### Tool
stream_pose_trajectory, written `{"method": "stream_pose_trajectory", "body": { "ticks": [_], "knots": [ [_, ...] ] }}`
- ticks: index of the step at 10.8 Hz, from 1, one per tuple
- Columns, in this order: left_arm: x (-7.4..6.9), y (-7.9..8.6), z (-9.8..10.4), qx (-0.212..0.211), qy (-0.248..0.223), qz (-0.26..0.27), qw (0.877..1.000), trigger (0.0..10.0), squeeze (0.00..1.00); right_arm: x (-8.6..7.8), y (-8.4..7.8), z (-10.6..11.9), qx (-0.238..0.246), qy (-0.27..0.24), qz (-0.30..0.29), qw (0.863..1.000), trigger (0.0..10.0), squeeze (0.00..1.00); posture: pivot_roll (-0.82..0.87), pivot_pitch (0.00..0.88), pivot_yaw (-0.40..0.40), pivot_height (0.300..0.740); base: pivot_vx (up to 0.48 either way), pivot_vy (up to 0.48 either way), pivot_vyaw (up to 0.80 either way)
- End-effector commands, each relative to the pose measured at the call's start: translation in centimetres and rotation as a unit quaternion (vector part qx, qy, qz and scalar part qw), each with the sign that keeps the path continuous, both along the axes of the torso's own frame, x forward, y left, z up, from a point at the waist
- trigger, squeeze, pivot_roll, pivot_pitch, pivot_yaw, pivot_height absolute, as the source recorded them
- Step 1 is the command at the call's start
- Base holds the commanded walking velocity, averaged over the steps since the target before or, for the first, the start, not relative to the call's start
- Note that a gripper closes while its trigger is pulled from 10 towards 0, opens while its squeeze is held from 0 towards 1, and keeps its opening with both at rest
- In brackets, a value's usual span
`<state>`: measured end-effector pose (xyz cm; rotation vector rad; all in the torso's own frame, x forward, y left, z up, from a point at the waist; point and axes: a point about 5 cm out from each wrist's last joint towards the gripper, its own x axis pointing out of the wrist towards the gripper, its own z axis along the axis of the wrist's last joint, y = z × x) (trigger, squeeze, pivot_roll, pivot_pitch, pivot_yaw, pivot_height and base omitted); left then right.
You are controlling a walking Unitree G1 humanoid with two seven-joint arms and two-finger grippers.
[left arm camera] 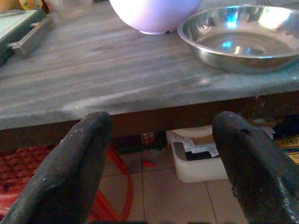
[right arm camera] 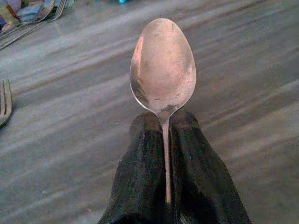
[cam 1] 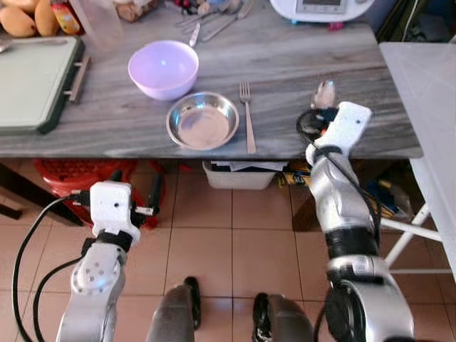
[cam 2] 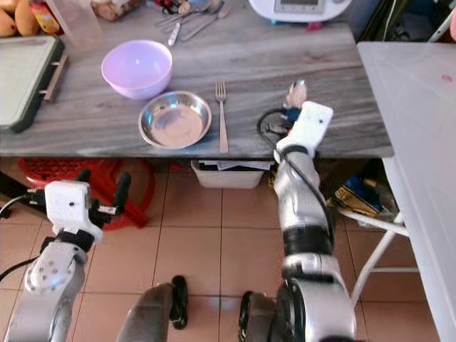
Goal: Setting the table
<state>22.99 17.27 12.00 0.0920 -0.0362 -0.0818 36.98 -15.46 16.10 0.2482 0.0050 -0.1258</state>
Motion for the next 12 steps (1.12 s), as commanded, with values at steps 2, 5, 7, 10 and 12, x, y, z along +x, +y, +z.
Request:
{"method": "stream_pose_trajectory", "body": {
  "ticks": [2, 5, 7, 10, 12],
  "knots": [
    [-0.5, 0.4, 0.0, 0.005, 0.011, 0.003, 1.000, 10.0, 0.00, 1.2, 1.3, 0.8, 0.012, 0.006, 0.025, 1.000, 10.0, 0.00, 0.09, 0.281, 0.043, 0.740, 0.000, 0.000, 0.00],
    [-0.6, 0.1, -0.1, 0.003, 0.015, -0.001, 1.000, 10.0, 0.00, 2.4, 2.2, 1.9, 0.017, 0.009, 0.055, 0.998, 10.0, 0.00, 0.09, 0.282, 0.039, 0.740, 0.000, 0.000, 0.00],
    [-0.5, -0.2, -0.2, -0.005, 0.019, -0.007, 1.000, 10.0, 0.00, 3.0, 3.2, 2.0, 0.018, 0.020, 0.087, 0.996, 10.0, 0.00, 0.08, 0.281, 0.036, 0.740, 0.000, 0.000, 0.00],
    [-0.3, -0.8, -0.4, -0.013, 0.027, -0.016, 0.999, 10.0, 0.00, 3.3, 4.0, 1.9, 0.003, 0.030, 0.125, 0.992, 10.0, 0.00, 0.08, 0.281, 0.031, 0.740, 0.000, 0.000, 0.00],
    [-0.1, -1.0, -0.4, -0.013, 0.027, -0.019, 0.999, 10.0, 0.00, 3.5, 4.6, 1.9, 0.028, 0.040, 0.144, 0.988, 10.0, 0.00, 0.08, 0.279, 0.032, 0.740, 0.000, 0.000, 0.00]
  ]
}}
